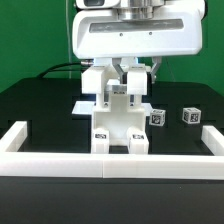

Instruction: Assemble chair

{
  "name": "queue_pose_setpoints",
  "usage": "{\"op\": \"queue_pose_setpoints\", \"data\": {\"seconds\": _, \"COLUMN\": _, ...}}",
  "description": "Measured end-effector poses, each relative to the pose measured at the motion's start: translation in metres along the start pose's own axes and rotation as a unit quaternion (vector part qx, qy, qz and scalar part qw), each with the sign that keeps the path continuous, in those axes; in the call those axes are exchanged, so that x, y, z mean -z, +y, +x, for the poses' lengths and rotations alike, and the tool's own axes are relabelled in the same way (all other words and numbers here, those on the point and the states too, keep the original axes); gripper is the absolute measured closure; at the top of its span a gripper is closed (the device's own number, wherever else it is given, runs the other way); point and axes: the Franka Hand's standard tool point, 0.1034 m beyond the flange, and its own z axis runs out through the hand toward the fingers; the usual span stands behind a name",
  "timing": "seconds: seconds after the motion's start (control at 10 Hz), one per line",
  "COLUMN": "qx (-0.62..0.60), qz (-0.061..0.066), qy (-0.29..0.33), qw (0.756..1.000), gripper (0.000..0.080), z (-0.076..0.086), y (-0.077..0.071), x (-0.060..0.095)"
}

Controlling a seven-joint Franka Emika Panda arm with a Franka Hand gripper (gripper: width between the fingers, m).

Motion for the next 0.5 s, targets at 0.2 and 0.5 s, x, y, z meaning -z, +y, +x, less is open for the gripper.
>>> {"op": "queue_pose_setpoints", "data": {"seconds": 0.2, "qx": 0.000, "qz": 0.000, "qy": 0.000, "qw": 1.000, "gripper": 0.0509, "z": 0.0000, "y": 0.0000, "x": 0.0000}}
{"op": "queue_pose_setpoints", "data": {"seconds": 0.5, "qx": 0.013, "qz": 0.001, "qy": 0.001, "qw": 1.000, "gripper": 0.0509, "z": -0.0042, "y": -0.0023, "x": 0.0026}}
